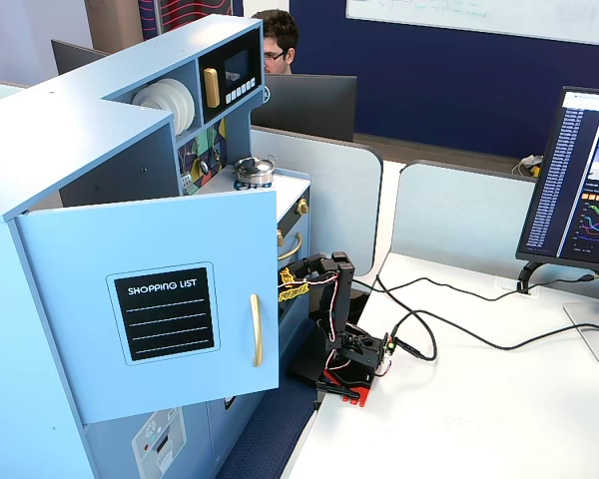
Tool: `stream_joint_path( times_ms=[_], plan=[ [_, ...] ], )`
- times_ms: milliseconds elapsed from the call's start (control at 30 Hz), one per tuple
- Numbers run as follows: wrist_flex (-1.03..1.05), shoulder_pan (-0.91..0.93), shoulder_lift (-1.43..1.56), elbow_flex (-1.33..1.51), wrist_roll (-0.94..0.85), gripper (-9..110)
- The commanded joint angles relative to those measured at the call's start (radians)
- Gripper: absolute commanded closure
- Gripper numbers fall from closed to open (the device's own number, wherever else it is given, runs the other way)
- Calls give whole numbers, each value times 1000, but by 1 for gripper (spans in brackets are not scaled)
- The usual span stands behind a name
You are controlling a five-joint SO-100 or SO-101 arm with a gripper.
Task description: Pick up the green pineapple from the left cabinet and place it in the green recipient
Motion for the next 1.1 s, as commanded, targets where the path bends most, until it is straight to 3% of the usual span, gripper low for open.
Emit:
stream_joint_path(
  times_ms=[0, 367, 467, 567, 800, 900, 1067],
  plan=[
    [15, -14, -18, -117, -2, 57],
    [21, -25, -161, -285, -5, 61],
    [44, -29, -183, -310, -54, 75],
    [48, -48, -192, -314, -107, 101],
    [77, -37, -87, -282, -152, 101],
    [192, -8, 89, -179, -331, 101],
    [511, 48, 460, -31, -333, 101]
  ],
)
